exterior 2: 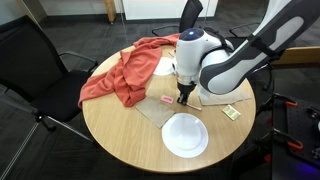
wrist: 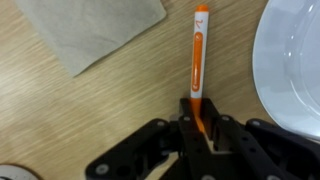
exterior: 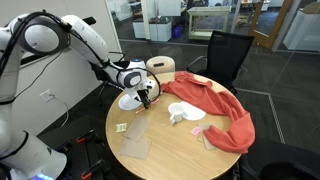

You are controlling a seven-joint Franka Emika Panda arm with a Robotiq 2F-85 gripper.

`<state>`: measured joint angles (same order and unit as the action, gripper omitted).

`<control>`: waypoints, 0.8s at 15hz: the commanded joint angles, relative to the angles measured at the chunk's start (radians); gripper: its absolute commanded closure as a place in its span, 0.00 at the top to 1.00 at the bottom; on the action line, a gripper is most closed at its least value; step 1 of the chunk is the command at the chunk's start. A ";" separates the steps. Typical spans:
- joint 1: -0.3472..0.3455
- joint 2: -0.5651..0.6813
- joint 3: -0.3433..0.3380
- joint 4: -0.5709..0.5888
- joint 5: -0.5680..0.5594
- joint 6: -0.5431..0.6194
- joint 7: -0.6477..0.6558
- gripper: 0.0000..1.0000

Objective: Put the yellow sharpie in the mug

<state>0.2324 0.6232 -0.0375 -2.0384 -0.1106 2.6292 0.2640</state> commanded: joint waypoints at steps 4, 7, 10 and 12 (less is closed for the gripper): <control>0.002 -0.039 -0.006 -0.009 0.015 -0.016 0.022 0.04; -0.008 -0.094 -0.013 -0.032 0.013 -0.018 0.014 0.04; -0.034 -0.147 -0.009 -0.036 0.017 -0.042 -0.012 0.04; -0.059 -0.186 0.000 -0.034 0.020 -0.075 -0.037 0.04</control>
<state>0.2043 0.5251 -0.0485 -2.0383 -0.1036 2.6091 0.2597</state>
